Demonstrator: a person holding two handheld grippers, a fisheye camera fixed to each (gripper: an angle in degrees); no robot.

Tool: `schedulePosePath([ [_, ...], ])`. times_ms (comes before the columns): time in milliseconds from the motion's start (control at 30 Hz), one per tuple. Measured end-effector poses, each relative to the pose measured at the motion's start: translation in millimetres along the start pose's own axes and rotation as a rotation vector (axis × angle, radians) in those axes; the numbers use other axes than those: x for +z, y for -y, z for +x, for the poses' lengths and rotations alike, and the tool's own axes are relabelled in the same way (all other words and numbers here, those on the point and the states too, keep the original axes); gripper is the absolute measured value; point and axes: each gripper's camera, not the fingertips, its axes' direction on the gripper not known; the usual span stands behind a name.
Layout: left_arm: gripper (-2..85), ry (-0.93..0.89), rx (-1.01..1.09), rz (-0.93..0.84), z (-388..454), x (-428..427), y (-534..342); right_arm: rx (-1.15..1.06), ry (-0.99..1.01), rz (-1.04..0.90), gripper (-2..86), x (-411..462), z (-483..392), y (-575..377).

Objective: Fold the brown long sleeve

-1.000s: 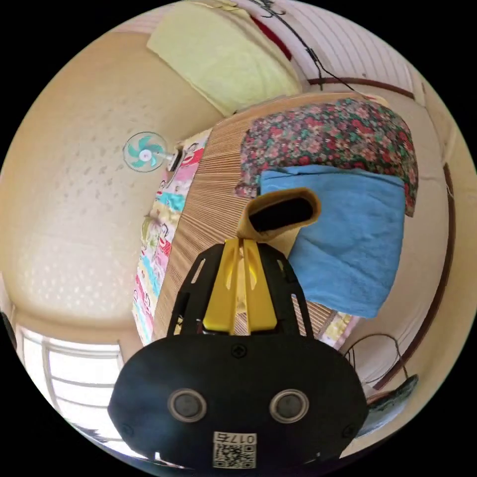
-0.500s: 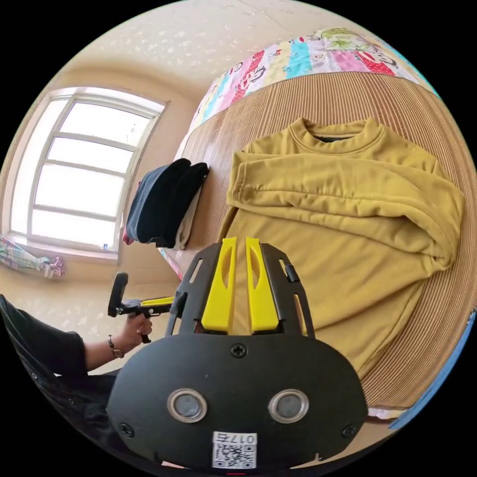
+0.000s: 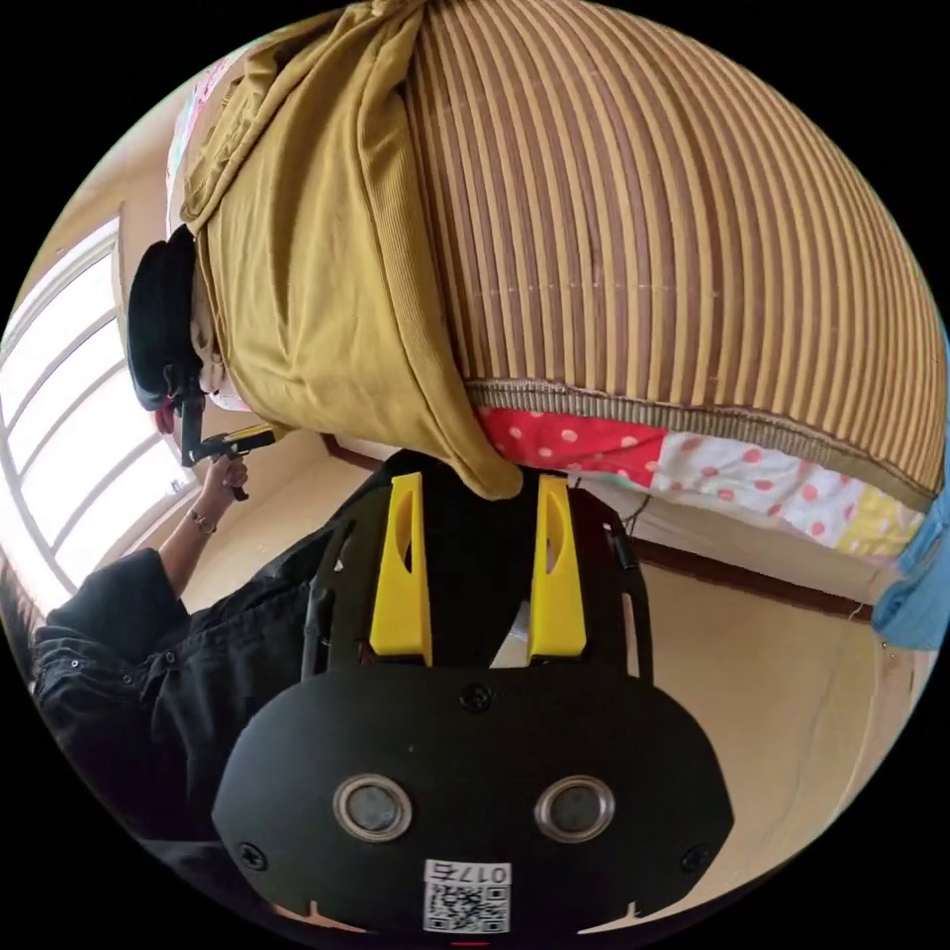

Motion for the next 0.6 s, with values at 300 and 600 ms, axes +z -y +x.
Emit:
schedulePosePath([
  [300, 1.8, -0.581, 0.123, 0.000, 15, -67, -69, -0.330, 0.659, 0.191, 3.4, -73, -6, -100],
  [600, 3.6, -1.050, 0.324, 0.694, 66, -255, -3, -0.521, 0.963, 0.761, 4.0, -245, -30, -15],
])
